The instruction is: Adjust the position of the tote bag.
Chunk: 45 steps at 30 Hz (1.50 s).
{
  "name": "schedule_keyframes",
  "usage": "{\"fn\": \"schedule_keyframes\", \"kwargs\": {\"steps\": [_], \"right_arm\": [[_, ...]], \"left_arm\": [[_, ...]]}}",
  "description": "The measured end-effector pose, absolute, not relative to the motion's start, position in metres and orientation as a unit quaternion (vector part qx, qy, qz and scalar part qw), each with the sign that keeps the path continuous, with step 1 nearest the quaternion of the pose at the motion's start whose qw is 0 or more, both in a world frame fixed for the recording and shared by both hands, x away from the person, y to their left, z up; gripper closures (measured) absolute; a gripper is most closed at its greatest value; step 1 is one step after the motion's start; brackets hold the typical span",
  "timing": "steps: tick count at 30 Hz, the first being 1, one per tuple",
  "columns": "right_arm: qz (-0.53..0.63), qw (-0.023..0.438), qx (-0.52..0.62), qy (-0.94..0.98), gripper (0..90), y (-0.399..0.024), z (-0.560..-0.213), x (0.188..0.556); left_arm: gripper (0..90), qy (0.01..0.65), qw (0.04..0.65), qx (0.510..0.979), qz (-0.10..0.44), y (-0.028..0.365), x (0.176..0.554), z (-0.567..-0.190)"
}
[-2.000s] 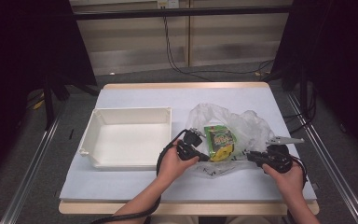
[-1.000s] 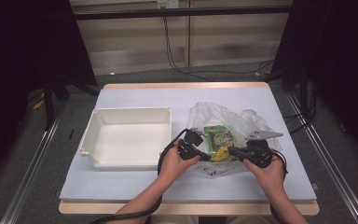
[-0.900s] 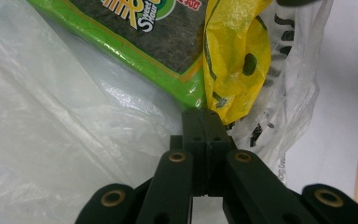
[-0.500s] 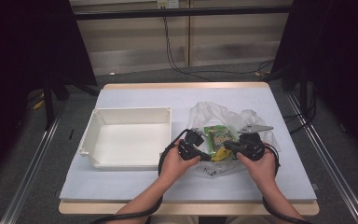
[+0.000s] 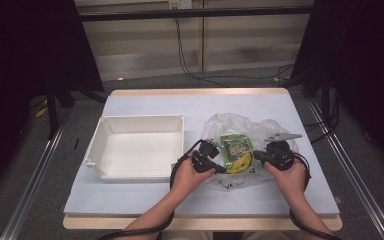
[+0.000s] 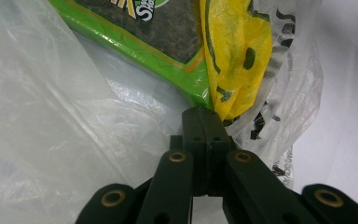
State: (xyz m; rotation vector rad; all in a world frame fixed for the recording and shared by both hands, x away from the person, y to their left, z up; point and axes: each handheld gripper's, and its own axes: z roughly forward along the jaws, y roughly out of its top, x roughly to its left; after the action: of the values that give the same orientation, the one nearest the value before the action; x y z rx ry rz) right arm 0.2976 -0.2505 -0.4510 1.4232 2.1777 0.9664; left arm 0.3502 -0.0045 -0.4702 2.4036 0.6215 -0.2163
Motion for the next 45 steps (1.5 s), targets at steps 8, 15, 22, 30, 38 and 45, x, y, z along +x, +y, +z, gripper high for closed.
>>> {"fn": "schedule_keyframes", "kwargs": {"steps": [8, 15, 22, 30, 38, 45], "right_arm": [[0.313, 0.185, 0.544, 0.756, 90.0, -0.283, -0.461, 0.289], [0.316, 0.168, 0.557, 0.749, 90.0, -0.3, -0.476, 0.284], [0.354, 0.164, 0.543, 0.744, 89.1, -0.29, -0.466, 0.279], [0.384, 0.172, 0.511, 0.749, 76.4, -0.262, -0.448, 0.286], [0.381, 0.198, 0.485, 0.762, 58.0, -0.238, -0.444, 0.306], [0.367, 0.198, 0.483, 0.77, 43.6, -0.221, -0.444, 0.319]], "left_arm": [[90.0, 0.237, 0.324, 0.912, -0.083, -0.005, 0.349, -0.471], [90.0, 0.239, 0.33, 0.909, -0.086, -0.003, 0.351, -0.469], [90.0, 0.25, 0.345, 0.901, -0.087, -0.002, 0.35, -0.465], [90.0, 0.239, 0.343, 0.904, -0.092, -0.002, 0.352, -0.469], [90.0, 0.245, 0.342, 0.903, -0.093, -0.003, 0.352, -0.469], [90.0, 0.24, 0.34, 0.905, -0.091, -0.002, 0.354, -0.469]]}}
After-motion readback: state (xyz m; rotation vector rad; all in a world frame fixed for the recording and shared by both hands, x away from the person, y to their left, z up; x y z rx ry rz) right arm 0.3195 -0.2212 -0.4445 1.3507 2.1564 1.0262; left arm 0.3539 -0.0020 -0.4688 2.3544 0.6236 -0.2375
